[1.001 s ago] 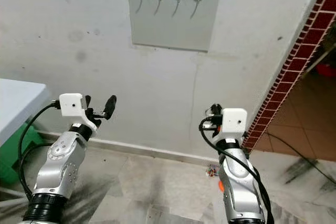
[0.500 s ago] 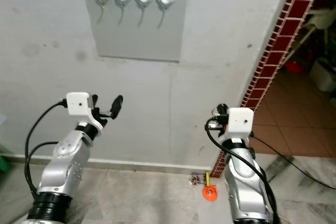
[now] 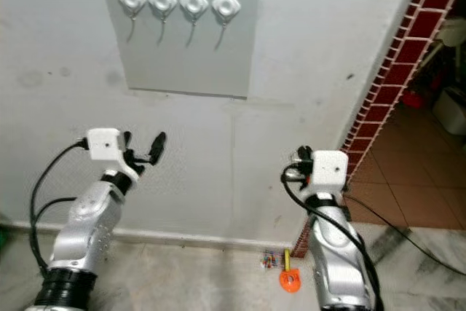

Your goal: Hang keys on a hook

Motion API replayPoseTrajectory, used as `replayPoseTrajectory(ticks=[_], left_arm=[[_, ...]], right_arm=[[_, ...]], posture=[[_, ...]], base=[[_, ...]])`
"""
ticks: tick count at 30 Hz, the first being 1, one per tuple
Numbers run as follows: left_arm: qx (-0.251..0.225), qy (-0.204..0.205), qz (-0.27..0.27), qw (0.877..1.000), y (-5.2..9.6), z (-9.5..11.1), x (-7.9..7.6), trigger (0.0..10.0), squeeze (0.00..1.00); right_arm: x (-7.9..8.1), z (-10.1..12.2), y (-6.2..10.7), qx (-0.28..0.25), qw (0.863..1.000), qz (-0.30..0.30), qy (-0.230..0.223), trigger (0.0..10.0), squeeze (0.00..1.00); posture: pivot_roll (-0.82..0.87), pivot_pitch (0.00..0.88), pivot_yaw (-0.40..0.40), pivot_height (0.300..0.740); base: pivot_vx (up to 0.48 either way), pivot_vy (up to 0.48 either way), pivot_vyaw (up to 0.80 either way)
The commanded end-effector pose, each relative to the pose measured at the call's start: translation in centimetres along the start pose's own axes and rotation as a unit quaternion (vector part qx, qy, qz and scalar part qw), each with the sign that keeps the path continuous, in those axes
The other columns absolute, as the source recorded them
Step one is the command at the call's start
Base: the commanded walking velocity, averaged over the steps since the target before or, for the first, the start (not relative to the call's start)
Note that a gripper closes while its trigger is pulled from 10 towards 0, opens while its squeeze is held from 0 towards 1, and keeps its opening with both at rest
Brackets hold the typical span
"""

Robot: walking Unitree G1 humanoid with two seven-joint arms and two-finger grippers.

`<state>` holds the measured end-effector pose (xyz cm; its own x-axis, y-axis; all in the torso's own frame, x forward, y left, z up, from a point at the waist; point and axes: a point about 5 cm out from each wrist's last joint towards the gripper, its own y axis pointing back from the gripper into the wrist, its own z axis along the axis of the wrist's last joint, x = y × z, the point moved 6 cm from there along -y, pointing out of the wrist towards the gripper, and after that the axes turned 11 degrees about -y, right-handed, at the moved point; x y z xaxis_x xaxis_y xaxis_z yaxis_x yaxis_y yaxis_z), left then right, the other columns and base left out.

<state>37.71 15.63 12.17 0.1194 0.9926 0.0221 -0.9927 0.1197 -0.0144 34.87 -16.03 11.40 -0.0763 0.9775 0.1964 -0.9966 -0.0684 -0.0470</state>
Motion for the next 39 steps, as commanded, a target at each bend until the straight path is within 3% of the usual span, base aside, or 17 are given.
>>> replayPoseTrajectory(ticks=[1, 14, 20, 23, 24, 30, 39], left_arm=[[-0.001, 0.004, -0.012, 1.000, -0.3, 0.2, -1.0, 10.0, 0.00], [0.008, 0.002, 0.000, 1.000, -0.4, 0.0, -0.8, 10.0, 0.00], [-0.008, -0.002, -0.013, 1.000, -0.4, 0.9, -1.3, 10.0, 0.00], [-0.036, -0.028, -0.035, 0.998, -0.5, 2.3, -2.2, 10.0, 0.00], [-0.046, -0.044, -0.051, 0.997, -0.5, 2.9, -2.9, 10.0, 0.00], [-0.065, -0.059, -0.075, 0.993, -0.6, 4.1, -4.2, 10.0, 0.00], [-0.096, -0.041, -0.109, 0.989, -1.0, 7.0, -6.2, 10.0, 0.00]], right_arm=[[-1.0, 0.9, 0.0, -0.012, 1.000, -0.012, 0.006, 10.0, 0.00], [-1.1, 0.9, 0.0, -0.009, 1.000, -0.011, 0.007, 10.0, 0.00], [-1.1, 1.1, -0.1, -0.009, 1.000, -0.003, 0.012, 10.0, 0.00], [-1.0, 1.7, -0.6, -0.011, 1.000, 0.013, 0.017, 10.0, 0.00], [-0.3, 2.4, -1.2, -0.017, 0.999, 0.044, 0.027, 10.0, 0.00], [1.1, 4.5, -2.6, -0.038, 0.994, 0.090, 0.041, 10.0, 0.00], [5.0, 8.5, -5.6, -0.064, 0.979, 0.187, 0.053, 10.0, 0.00]], posture=[[-0.03, 0.047, -0.010, 0.740], [-0.03, 0.053, -0.011, 0.740], [-0.03, 0.059, -0.013, 0.740], [-0.03, 0.060, -0.014, 0.740], [-0.03, 0.060, -0.011, 0.740], [-0.03, 0.061, -0.013, 0.740], [-0.02, 0.076, -0.034, 0.740]], base=[[0.292, 0.000, 0.00], [0.246, 0.000, 0.00], [0.000, 0.000, 0.00], [0.000, 0.000, 0.00], [0.000, 0.000, 0.00], [0.000, 0.000, 0.00], [0.000, 0.000, 0.00]])
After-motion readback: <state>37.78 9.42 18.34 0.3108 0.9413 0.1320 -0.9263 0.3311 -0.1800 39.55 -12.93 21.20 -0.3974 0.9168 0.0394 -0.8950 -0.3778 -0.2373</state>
